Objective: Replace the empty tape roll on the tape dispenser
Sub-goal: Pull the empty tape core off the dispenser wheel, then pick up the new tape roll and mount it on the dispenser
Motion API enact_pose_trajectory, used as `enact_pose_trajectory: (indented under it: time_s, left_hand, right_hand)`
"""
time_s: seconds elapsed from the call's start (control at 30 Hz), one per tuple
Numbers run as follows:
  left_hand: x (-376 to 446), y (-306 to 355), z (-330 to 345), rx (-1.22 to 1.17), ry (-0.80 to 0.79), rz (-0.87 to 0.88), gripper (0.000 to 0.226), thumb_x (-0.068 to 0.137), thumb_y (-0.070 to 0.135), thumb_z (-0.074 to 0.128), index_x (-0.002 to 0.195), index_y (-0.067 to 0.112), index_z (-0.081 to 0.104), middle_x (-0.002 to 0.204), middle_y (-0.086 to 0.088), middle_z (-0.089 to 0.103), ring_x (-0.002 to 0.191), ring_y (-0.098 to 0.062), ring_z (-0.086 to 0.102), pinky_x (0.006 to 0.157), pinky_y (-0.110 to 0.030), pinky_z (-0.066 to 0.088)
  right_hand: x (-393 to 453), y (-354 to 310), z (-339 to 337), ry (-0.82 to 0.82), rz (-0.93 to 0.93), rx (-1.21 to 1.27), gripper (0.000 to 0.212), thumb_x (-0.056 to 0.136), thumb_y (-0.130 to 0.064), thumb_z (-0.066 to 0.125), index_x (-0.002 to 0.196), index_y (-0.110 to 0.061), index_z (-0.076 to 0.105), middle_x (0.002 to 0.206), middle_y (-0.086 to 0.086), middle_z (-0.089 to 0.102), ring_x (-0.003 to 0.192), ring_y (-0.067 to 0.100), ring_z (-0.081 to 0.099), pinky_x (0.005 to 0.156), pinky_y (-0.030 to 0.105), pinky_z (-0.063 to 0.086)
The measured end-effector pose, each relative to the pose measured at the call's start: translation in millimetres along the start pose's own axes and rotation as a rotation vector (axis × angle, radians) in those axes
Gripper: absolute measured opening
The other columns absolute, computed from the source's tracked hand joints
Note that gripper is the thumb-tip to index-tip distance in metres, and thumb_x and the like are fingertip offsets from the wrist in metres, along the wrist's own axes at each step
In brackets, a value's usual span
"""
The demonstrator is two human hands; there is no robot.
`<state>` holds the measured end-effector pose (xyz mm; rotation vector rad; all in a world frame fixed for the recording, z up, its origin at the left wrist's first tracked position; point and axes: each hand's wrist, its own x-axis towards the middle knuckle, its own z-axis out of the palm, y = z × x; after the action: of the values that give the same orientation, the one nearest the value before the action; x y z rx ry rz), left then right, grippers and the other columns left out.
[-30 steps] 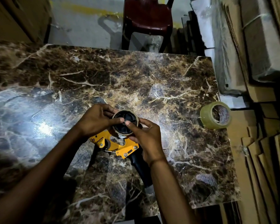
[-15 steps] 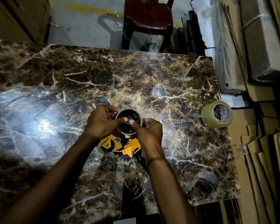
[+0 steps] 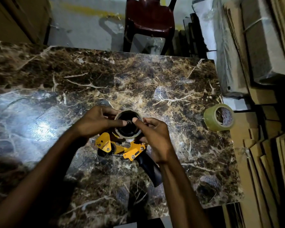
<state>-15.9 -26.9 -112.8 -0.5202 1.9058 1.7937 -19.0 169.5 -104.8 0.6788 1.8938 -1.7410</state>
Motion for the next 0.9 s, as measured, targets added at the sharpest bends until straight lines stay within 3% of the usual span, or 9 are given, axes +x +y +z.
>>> enact_pose_trajectory:
  time_s: [0.1,0.2,0.3,0.37,0.53,0.63,0.77,0.9]
  left_hand:
    - [0.9,-7.1,-17.3,-0.021,-0.111,-0.004,0.065,0.055,0.039,0.092,0.114,0.013,0.082,0.108,-0.007,0.085,0.098,-0.016,0.081,0.072,-0.016,0.059]
    - [0.5,-19.4,-20.0,-0.037,-0.079,0.037,0.089,0.046,0.063,0.098,0.12,0.016,0.081,0.118,0.004,0.083,0.109,-0.012,0.079,0.085,-0.017,0.061]
    - [-3.1,-24.6,-12.3,-0.094,-0.031,0.073,0.055,0.073,0.036,0.087,0.123,0.015,0.079,0.11,0.0,0.085,0.108,-0.015,0.079,0.086,-0.016,0.062]
    - [-6.6,-26.1,-5.6,-0.116,-0.01,0.105,0.043,0.083,0.022,0.079,0.125,0.014,0.077,0.101,-0.003,0.085,0.101,-0.015,0.081,0.082,-0.015,0.061]
    - [-13.7,-38.8,5.8,-0.129,0.096,0.257,0.04,0.082,0.025,0.073,0.121,0.021,0.077,0.099,0.006,0.085,0.092,-0.012,0.081,0.079,-0.015,0.06]
    - [-15.3,-50.4,12.7,-0.087,0.171,0.339,0.042,0.086,0.026,0.073,0.126,0.015,0.077,0.112,0.004,0.082,0.105,-0.009,0.078,0.084,-0.016,0.058]
    - [-10.5,-61.7,23.0,-0.004,0.286,0.422,0.04,0.088,0.028,0.075,0.124,0.011,0.078,0.108,0.0,0.076,0.098,-0.01,0.075,0.079,-0.015,0.055]
    - [-6.7,-62.5,26.8,0.033,0.31,0.452,0.039,0.088,0.027,0.074,0.123,0.011,0.078,0.11,-0.001,0.078,0.101,-0.007,0.076,0.081,-0.017,0.058]
  right_hand:
    - [1.9,-0.7,-12.5,-0.103,0.055,0.091,0.03,0.094,-0.021,0.075,0.112,0.004,0.073,0.095,0.012,0.079,0.081,0.023,0.075,0.083,0.052,0.063]
    - [1.4,3.5,-15.5,-0.103,0.029,0.093,0.033,0.096,-0.019,0.073,0.12,0.003,0.072,0.109,0.016,0.078,0.089,0.026,0.076,0.085,0.054,0.065]
    - [1.4,4.4,-15.8,-0.1,-0.05,0.038,0.034,0.093,-0.016,0.076,0.122,0.001,0.072,0.097,-0.001,0.078,0.086,0.021,0.076,0.086,0.054,0.065]
    - [3.9,6.3,-16.7,-0.113,-0.037,0.069,0.033,0.093,-0.011,0.075,0.123,0.002,0.071,0.096,-0.001,0.077,0.084,0.02,0.076,0.084,0.052,0.065]
    - [6.9,9.6,-23.0,-0.144,0.055,0.259,0.025,0.098,-0.009,0.066,0.122,-0.001,0.07,0.093,0.007,0.075,0.062,0.006,0.067,0.072,0.04,0.058]
    - [8.8,17.1,-32.2,-0.093,0.053,0.343,0.029,0.1,-0.013,0.063,0.126,-0.001,0.068,0.105,0.014,0.076,0.076,0.018,0.069,0.07,0.038,0.055]
    - [10.4,27.8,-53.6,0.023,0.031,0.468,0.021,0.104,-0.015,0.057,0.117,-0.007,0.071,0.1,0.011,0.078,0.081,0.021,0.073,0.077,0.041,0.055]
    - [12.7,46.1,-92.4,0.212,-0.006,0.319,0.017,0.105,-0.015,0.058,0.102,-0.018,0.074,0.09,0.002,0.082,0.079,0.02,0.074,0.072,0.04,0.056]
